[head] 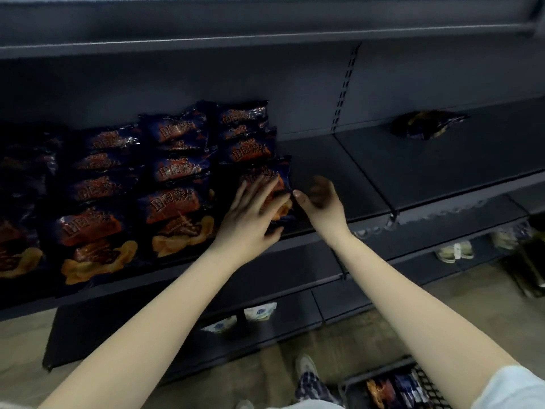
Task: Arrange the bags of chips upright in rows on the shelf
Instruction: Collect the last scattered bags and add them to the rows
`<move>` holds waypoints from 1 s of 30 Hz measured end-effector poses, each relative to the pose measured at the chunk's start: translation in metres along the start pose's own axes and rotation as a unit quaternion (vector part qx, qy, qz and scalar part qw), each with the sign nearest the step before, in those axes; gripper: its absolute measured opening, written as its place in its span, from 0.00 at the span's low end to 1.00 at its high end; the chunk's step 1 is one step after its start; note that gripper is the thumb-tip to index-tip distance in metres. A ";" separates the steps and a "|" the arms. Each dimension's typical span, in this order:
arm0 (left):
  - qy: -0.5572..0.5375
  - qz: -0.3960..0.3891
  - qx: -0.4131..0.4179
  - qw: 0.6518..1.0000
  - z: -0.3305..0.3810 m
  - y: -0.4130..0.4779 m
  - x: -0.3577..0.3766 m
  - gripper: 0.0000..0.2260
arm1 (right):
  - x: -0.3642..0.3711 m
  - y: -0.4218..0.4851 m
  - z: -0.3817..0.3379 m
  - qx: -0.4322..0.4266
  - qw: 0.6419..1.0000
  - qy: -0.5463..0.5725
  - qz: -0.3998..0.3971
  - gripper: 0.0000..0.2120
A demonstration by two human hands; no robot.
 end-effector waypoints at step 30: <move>-0.164 -0.029 -0.049 0.985 0.188 0.233 0.095 0.22 | -0.289 0.182 0.002 -0.113 0.969 -0.209 0.063 0.27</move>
Point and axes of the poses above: each hand's wrist, its own y-axis towards the middle knuckle, its own x-axis out of the palm, z = x × y, the point moved 6 cm from there along y, towards the middle knuckle, and after that the axes turned 13 degrees about y, right-handed, at the moved point
